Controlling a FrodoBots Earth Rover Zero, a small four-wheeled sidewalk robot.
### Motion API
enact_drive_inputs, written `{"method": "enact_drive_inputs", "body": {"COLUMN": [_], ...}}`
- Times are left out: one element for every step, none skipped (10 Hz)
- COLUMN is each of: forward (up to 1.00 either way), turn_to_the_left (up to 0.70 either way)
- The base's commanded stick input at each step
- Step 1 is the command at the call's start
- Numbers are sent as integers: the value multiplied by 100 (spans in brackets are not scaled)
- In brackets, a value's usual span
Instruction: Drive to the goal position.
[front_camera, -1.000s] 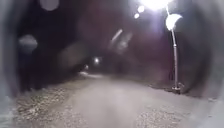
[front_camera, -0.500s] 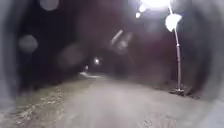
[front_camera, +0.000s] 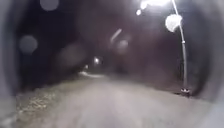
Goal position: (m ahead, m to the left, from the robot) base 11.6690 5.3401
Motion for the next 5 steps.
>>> {"method": "enact_drive_inputs", "body": {"forward": [70, 70, 70, 70, 70], "turn_to_the_left": [0, 0, 0, 0, 0]}}
